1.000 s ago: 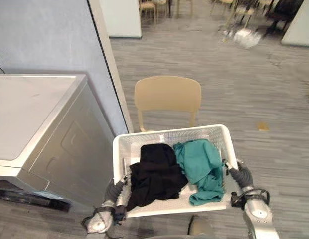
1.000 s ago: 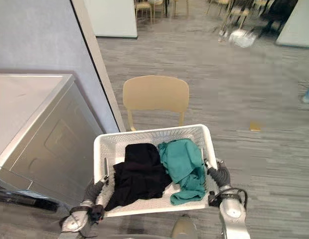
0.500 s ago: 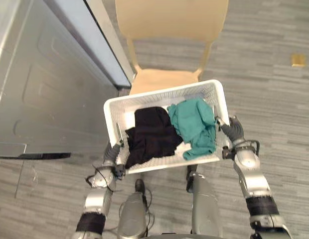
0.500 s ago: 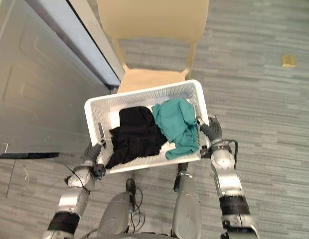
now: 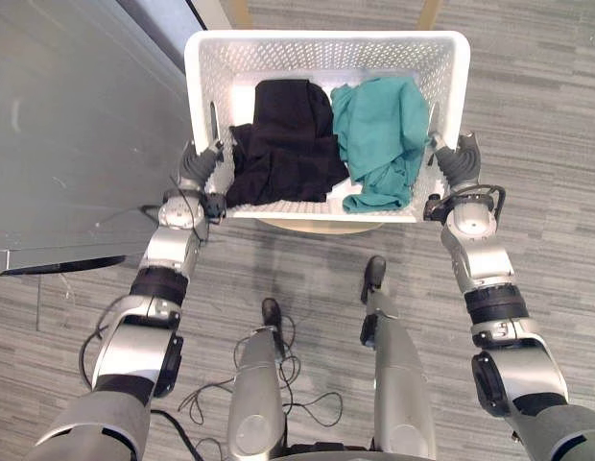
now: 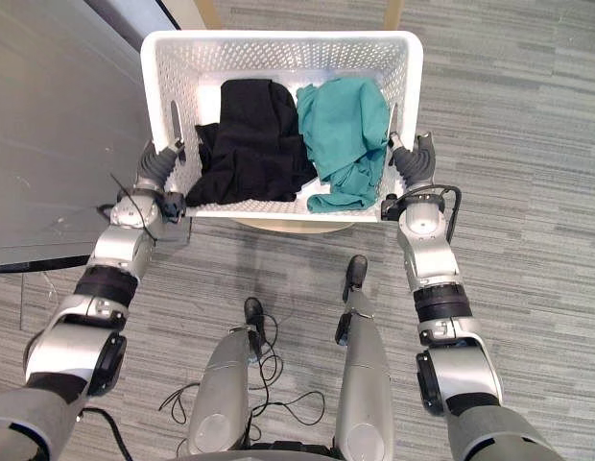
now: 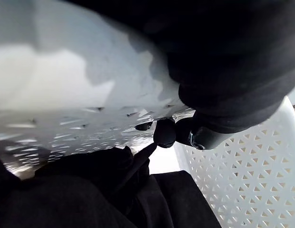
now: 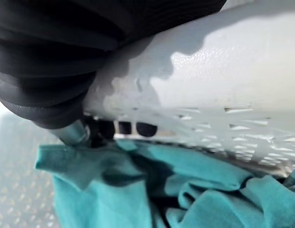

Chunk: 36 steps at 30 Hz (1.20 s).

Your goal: Pick up the laundry basket with both hands and put the clothes into the washing machine.

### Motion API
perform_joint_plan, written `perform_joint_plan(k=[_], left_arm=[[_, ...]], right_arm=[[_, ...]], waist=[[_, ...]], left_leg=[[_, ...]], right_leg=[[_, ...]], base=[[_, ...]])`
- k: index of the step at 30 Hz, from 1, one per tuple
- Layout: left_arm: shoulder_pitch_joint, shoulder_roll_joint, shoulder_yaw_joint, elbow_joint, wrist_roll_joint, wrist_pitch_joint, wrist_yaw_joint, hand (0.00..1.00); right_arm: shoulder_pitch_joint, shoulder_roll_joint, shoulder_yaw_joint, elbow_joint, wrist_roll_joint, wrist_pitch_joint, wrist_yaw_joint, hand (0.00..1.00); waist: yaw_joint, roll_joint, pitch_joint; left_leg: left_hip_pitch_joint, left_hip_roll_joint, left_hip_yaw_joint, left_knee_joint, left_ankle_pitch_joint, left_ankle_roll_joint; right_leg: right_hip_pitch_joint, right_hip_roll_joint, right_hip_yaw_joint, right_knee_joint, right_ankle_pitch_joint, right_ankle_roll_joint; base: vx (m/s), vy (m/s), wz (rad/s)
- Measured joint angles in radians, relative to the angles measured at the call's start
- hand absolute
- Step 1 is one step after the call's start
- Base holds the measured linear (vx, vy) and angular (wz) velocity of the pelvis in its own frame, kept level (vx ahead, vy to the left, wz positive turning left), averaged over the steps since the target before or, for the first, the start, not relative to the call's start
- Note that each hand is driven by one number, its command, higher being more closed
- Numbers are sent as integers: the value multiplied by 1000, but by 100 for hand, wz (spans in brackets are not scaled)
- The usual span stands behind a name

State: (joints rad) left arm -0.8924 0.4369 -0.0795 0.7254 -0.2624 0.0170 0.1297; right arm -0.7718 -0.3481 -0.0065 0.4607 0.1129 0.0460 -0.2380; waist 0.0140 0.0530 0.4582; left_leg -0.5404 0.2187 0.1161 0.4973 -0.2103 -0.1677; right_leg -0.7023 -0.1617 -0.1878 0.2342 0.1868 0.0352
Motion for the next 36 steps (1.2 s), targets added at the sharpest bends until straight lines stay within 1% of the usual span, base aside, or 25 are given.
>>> perform_joint_plan(k=[2, 5, 6, 7, 9, 10, 14, 16, 18, 22, 24, 27, 28, 30, 33, 35, 36], left_arm=[[-43, 23, 0, 33, 1, 2, -18, 100], [-49, 28, 0, 36, 2, 2, -27, 100], [-53, 28, 0, 43, 2, 2, -30, 100], [-58, 28, 0, 51, 2, 2, -34, 0], [-74, 29, 4, 76, 1, 3, -38, 0], [-78, 37, 10, 77, -2, 3, -38, 0], [-111, 56, 50, 113, -1, 11, -32, 0], [-111, 57, 92, 115, -4, 17, -11, 0], [-117, 62, 109, 132, -9, 17, 7, 0], [-117, 63, 127, 147, -9, 18, 6, 0], [-117, 76, 131, 147, -9, 17, 6, 0], [-108, 117, 171, 142, -9, 15, 7, 0], [-100, 132, 181, 142, -10, 15, 7, 0], [-73, 140, 209, 123, -11, 14, 7, 0], [-21, 146, 217, 98, -14, 14, 7, 0], [35, 146, 252, 84, -22, 14, 8, 0], [74, 146, 252, 47, -30, 14, 8, 0]], right_arm=[[-31, -4, 11, 12, 4, -2, 0, 100], [-53, -6, 14, 45, 5, -10, 0, 100], [-60, -6, 15, 61, 5, -20, 1, 0], [-62, -6, 16, 67, 6, -25, 2, 0], [-66, -11, 17, 79, 5, -36, 16, 0], [-72, -20, 26, 97, 5, -40, 39, 0], [-94, -25, 58, 146, 5, -38, 89, 0], [-103, -29, 81, 174, 13, -37, 126, 0], [-105, -34, 90, 175, 12, -37, 143, 0], [-107, -58, 105, 182, 11, -35, 160, 0], [-105, -73, 125, 183, 11, -19, 176, 0], [-93, -96, 143, 182, 0, 0, 195, 0], [-83, -100, 144, 182, -2, 4, 197, 0], [-67, -109, 142, 176, -3, 5, 198, 0], [-37, -134, 137, 138, -5, 6, 197, 0], [0, -134, 106, 85, -3, 7, 197, 0], [31, -136, 84, 56, -3, 7, 198, 0]], waist=[[1, -1, 4], [0, -1, 4], [0, -1, 4], [0, -1, 4], [0, -3, 5], [0, -6, 7], [-1, -15, 11], [-2, -15, 12], [-4, -15, 12], [-2, -15, 12], [-2, -15, 11], [-2, -15, 11], [-2, -15, 11], [-1, -15, 11], [0, -16, 11], [0, -16, 11], [0, -16, 11]], left_leg=[[-25, 22, 10, 28, -8, -9], [-25, 28, 12, 29, -9, -9], [-25, 28, 14, 29, -9, -9], [-25, 28, 14, 29, -9, -9], [-25, 28, 14, 29, -9, -9], [-26, 30, 17, 29, -9, -9], [-29, 44, 22, 29, -9, -10], [-29, 51, 22, 25, -8, -10], [-28, 55, 24, 24, -8, -10], [-14, 54, 28, 13, -7, -12], [6, 49, 29, -8, 2, -24], [48, 44, 38, -44, 16, -25], [64, 44, 38, -49, 16, -25], [89, 43, 41, -56, 16, -25], [122, 41, 51, -64, 16, -25], [162, 41, 54, -78, 20, -26], [187, 39, 56, -90, 22, -27]], right_leg=[[-6, 19, 0, -19, 12, -2], [-6, 23, -2, -19, 12, -2], [-6, 23, -2, -19, 12, -2], [-6, 23, -2, -19, 12, -2], [-6, 23, -2, -22, 12, -2], [-6, 25, -2, -27, 12, -2], [-6, 39, -6, -36, 14, -5], [-7, 46, -9, -40, 15, -7], [-6, 48, -12, -39, 16, -8], [0, 47, -15, -37, 17, -9], [7, 43, -21, -31, 17, -9], [28, 38, -29, -26, 16, -10], [44, 38, -31, -26, 10, -18], [65, 39, -32, -26, 8, -20], [92, 37, -33, -27, -2, -24], [124, 39, -40, -27, -7, -27], [144, 38, -41, -26, -11, -27]], base=[[-33, -23, -17], [-6, -10, -2], [0, 0, 0], [0, 0, 0], [-18, -16, -1], [-34, -31, -5], [-28, -46, -5], [-3, -47, -5], [0, -17, -2], [0, 0, 0], [0, 0, 0], [2, -20, 0], [0, 0, 0], [0, 0, 0], [0, 0, 0], [0, 0, 0], [0, 0, 0]])
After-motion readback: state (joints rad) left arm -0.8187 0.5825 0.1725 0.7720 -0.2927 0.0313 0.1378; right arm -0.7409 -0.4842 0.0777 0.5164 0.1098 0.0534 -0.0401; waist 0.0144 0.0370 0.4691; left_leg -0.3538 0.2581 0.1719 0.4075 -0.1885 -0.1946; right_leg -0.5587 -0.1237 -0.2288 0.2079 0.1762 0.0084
